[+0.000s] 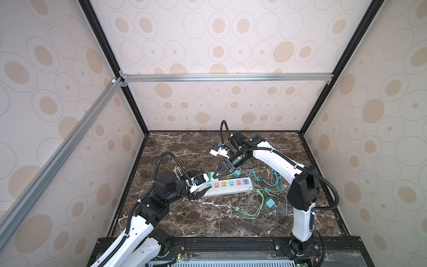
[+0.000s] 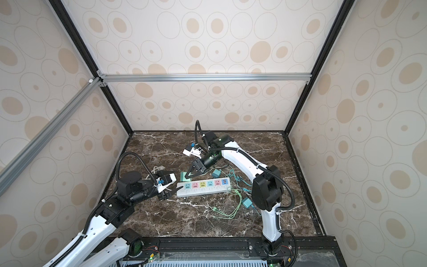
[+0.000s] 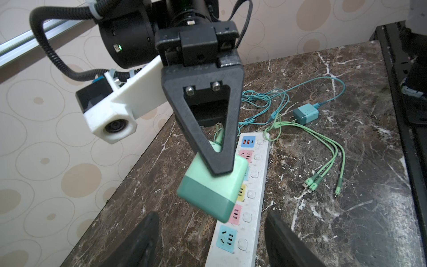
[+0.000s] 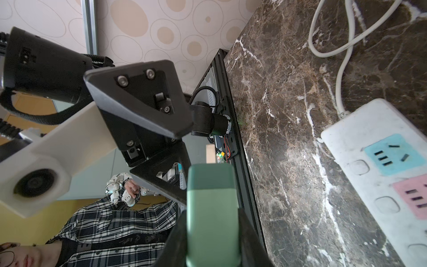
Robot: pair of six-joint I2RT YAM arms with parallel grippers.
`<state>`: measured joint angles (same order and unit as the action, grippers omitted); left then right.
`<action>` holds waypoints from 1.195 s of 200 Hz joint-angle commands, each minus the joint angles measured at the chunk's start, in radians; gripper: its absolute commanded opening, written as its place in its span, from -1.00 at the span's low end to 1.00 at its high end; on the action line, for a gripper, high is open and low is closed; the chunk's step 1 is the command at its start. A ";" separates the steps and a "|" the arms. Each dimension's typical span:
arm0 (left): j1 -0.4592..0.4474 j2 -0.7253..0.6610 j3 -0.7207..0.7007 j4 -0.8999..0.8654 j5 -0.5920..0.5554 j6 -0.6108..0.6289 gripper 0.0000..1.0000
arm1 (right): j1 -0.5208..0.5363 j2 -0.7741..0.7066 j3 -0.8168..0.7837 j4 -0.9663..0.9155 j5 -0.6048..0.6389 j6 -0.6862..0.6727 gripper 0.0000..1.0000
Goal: Insert plugs into power strip
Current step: Pass the plug.
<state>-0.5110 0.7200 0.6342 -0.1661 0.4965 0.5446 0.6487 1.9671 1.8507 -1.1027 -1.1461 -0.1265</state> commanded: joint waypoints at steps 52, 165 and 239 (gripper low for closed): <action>-0.051 0.041 0.056 -0.022 0.043 0.127 0.18 | 0.025 0.021 0.039 -0.108 -0.009 -0.110 -1.00; -0.088 0.066 0.051 -0.019 0.102 0.109 -0.16 | 0.032 0.050 0.062 -0.141 -0.046 -0.136 -1.00; -0.091 0.017 0.005 0.073 0.058 0.008 -0.39 | 0.026 0.021 0.064 -0.109 -0.013 -0.106 -0.64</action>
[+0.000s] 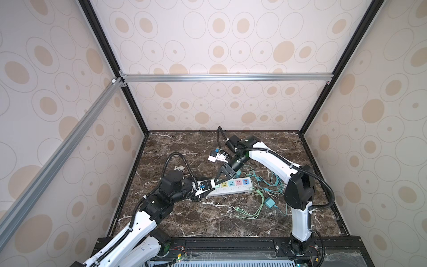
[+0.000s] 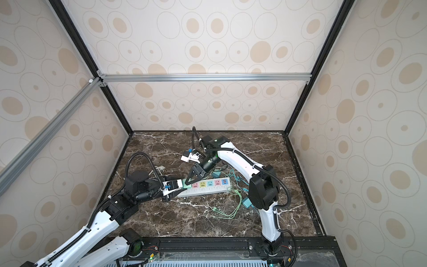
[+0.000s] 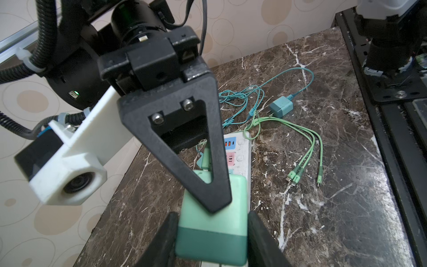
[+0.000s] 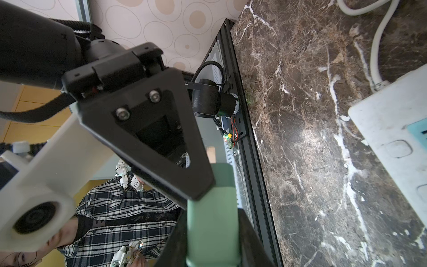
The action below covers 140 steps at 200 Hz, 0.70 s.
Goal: Insert plugs into power strip
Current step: Pass the plug.
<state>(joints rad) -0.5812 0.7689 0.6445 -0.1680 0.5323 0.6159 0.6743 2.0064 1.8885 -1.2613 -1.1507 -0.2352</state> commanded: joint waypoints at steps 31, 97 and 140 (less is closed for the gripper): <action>-0.022 -0.068 -0.048 0.170 -0.017 -0.172 -0.47 | -0.039 -0.116 -0.072 0.263 0.069 0.159 -0.45; -0.023 -0.060 -0.094 0.279 -0.057 -0.320 -0.59 | -0.099 -0.358 -0.256 0.603 0.269 0.360 0.06; -0.026 -0.034 -0.092 0.320 -0.124 -0.380 -0.65 | -0.100 -0.436 -0.267 0.634 0.557 0.368 0.09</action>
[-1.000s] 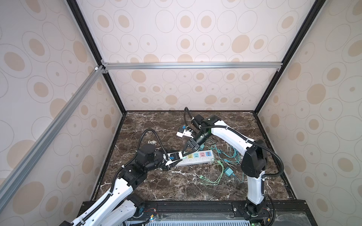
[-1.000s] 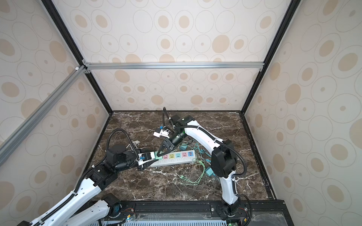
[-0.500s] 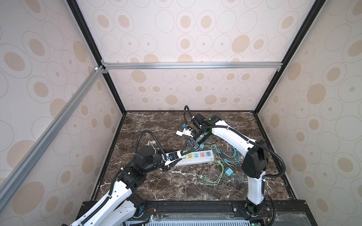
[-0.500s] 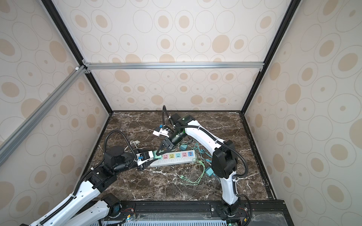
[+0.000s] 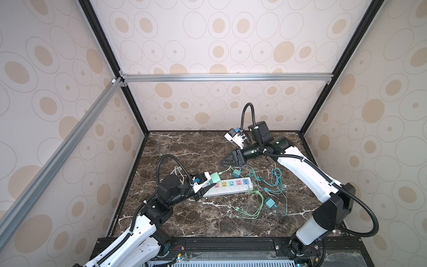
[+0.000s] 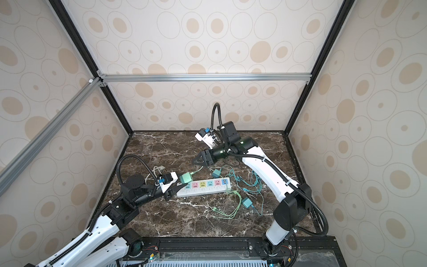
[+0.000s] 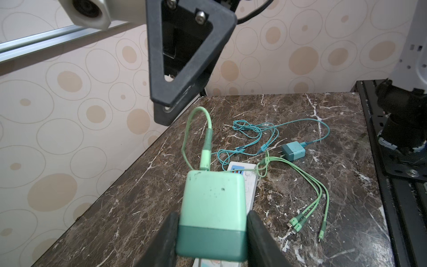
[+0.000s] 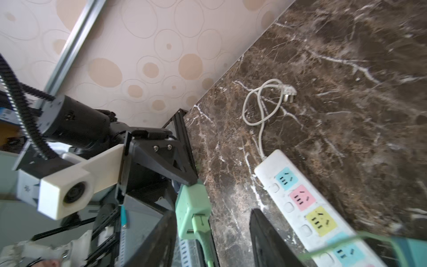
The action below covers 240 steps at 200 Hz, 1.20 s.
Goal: Insert plugs into power strip
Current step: Pass the plug.
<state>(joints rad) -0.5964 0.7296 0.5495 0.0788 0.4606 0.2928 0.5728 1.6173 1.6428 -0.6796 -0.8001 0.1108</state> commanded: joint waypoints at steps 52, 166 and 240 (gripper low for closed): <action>-0.033 -0.004 -0.032 0.301 -0.309 -0.262 -0.68 | 0.024 -0.185 -0.174 0.239 0.270 0.191 0.19; -0.270 0.146 -0.031 0.593 -0.680 -0.201 -0.69 | 0.114 -0.195 -0.364 0.631 0.319 0.462 0.36; -0.300 0.160 -0.052 0.660 -0.751 -0.164 -0.69 | 0.113 -0.171 -0.395 0.741 0.187 0.561 0.16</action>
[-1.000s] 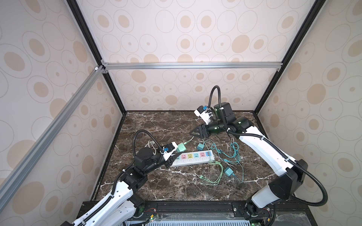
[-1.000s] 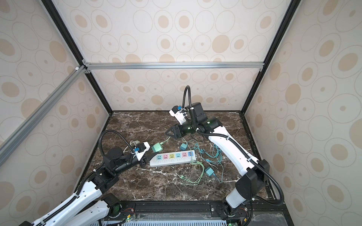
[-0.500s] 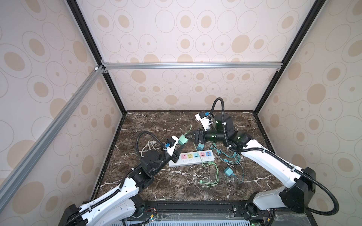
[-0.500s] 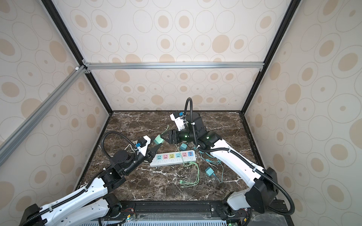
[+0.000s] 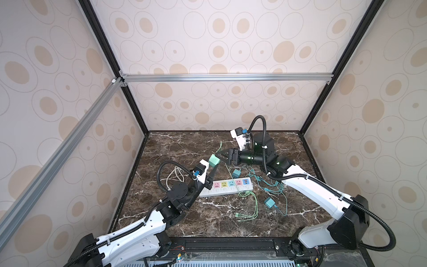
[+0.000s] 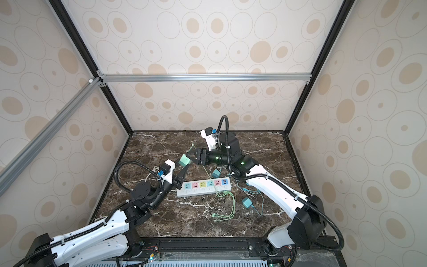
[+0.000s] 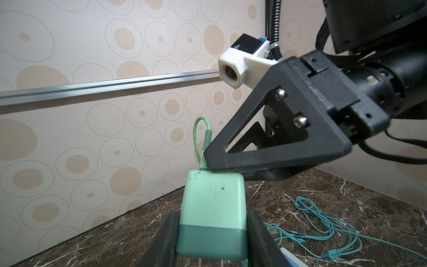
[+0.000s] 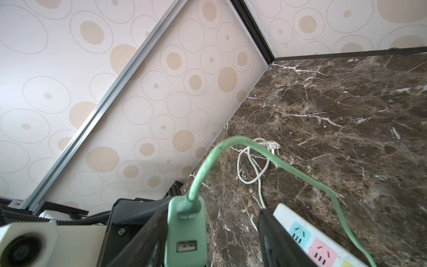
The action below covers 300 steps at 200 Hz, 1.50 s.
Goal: Insert plugs into power strip
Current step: Pass the plug.
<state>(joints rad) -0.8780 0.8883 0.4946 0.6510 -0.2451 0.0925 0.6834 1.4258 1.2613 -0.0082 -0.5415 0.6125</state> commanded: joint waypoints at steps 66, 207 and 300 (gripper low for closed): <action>-0.023 0.007 -0.021 0.117 -0.080 0.053 -0.69 | 0.006 0.042 -0.007 0.086 -0.143 0.088 0.08; -0.033 0.020 -0.028 0.107 -0.057 0.054 -0.69 | 0.017 0.081 0.021 0.118 -0.206 0.107 -0.16; -0.036 0.007 -0.042 0.072 -0.055 0.027 -0.44 | 0.016 0.085 0.029 0.104 -0.220 0.084 -0.59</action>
<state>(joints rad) -0.9028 0.9024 0.4526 0.7238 -0.3084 0.1230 0.6945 1.5078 1.2583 0.0837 -0.7372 0.7059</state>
